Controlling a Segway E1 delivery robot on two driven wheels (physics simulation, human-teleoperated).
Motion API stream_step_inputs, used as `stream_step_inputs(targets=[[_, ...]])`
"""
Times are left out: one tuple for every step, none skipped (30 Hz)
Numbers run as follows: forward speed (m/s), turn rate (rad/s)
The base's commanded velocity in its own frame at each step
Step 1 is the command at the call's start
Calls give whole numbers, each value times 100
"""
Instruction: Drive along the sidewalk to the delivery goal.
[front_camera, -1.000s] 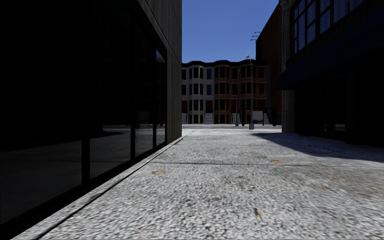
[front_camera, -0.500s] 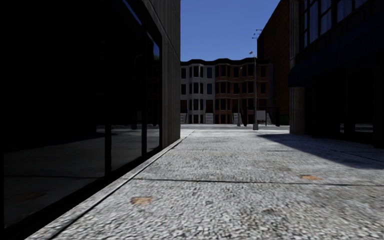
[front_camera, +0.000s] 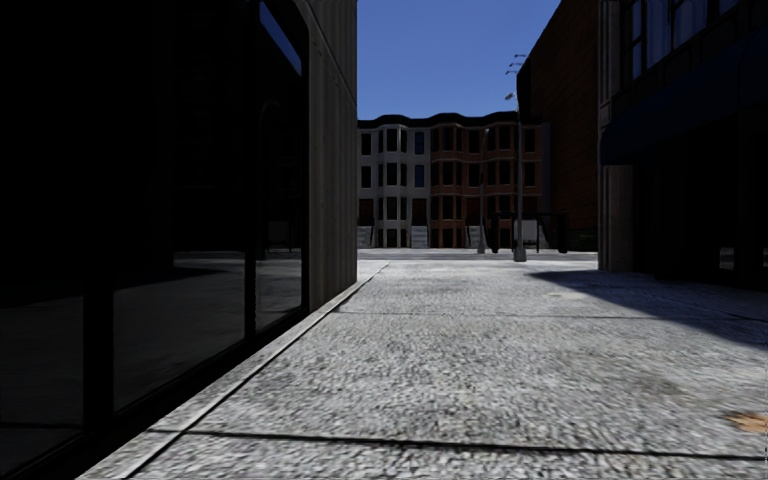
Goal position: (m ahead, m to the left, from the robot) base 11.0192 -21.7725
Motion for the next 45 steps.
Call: stream_step_inputs(targets=[[200, -11], [200, -11], [200, -11], [200, -11], [200, -13], [200, -16], [200, -19], [200, -20], [200, -21], [200, -21], [200, -21], [200, -21], [200, -21], [200, -21], [200, -21], [200, -22], [200, -22], [200, -23], [200, -24], [200, -25], [200, -26], [200, -26], [200, -26], [200, -27], [200, -27], [200, -28], [200, -28], [200, -28], [200, -29], [200, -30], [200, -30], [200, -30], [200, -31], [200, -31], [200, -31], [200, -31], [200, -33], [200, -35], [200, -35], [200, -36], [200, -36], [200, -36], [200, -36], [200, -36], [200, -36]])
